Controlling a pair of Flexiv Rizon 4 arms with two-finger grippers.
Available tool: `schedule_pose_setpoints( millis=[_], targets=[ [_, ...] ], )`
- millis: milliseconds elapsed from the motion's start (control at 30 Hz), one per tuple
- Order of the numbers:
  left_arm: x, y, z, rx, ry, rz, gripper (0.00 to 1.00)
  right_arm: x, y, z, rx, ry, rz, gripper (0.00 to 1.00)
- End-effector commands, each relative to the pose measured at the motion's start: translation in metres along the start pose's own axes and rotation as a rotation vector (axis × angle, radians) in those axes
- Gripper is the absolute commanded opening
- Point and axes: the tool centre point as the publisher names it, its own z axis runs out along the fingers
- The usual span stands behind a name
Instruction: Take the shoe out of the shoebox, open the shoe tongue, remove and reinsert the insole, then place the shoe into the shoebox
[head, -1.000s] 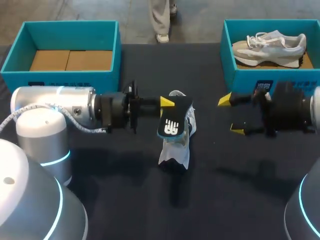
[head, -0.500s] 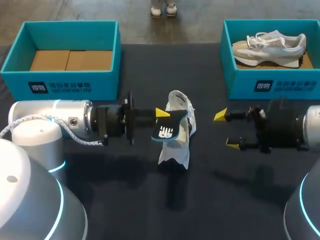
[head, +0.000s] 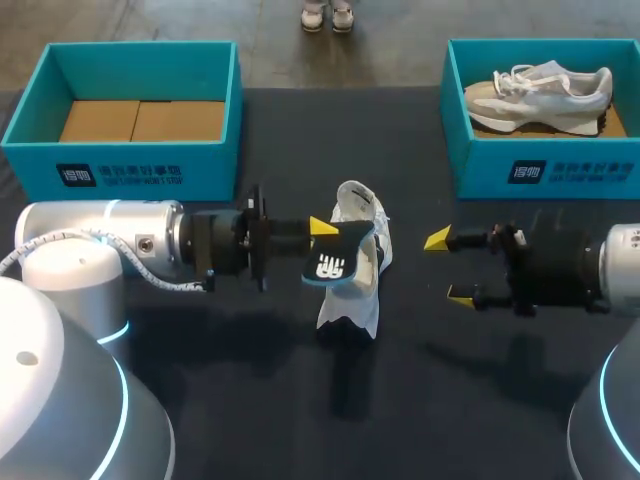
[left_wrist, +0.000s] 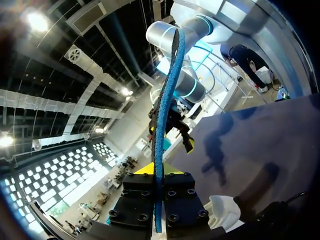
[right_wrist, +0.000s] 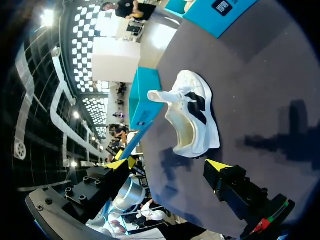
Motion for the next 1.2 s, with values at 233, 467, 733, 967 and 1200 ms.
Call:
schedule_pose_setpoints(
  millis=[233, 467, 733, 967, 1200],
  targets=[
    [0.002, -0.002, 0.0, -0.005, -0.002, 0.001, 0.0, 0.001, 0.0, 0.001, -0.001, -0.002, 0.001, 1.0],
    [0.002, -0.002, 0.0, -0.005, -0.002, 0.001, 0.0, 0.001, 0.0, 0.001, -0.001, -0.002, 0.001, 1.0],
    [0.002, -0.002, 0.0, -0.005, -0.002, 0.001, 0.0, 0.001, 0.0, 0.001, -0.001, -0.002, 0.001, 1.0],
    [0.002, -0.002, 0.0, -0.005, -0.002, 0.001, 0.0, 0.001, 0.0, 0.001, -0.001, -0.002, 0.001, 1.0],
    [0.018, -0.013, 0.001, 0.009, 0.002, -0.041, 0.0, 0.0, -0.002, 0.003, 0.005, -0.021, 0.003, 1.0]
  ],
)
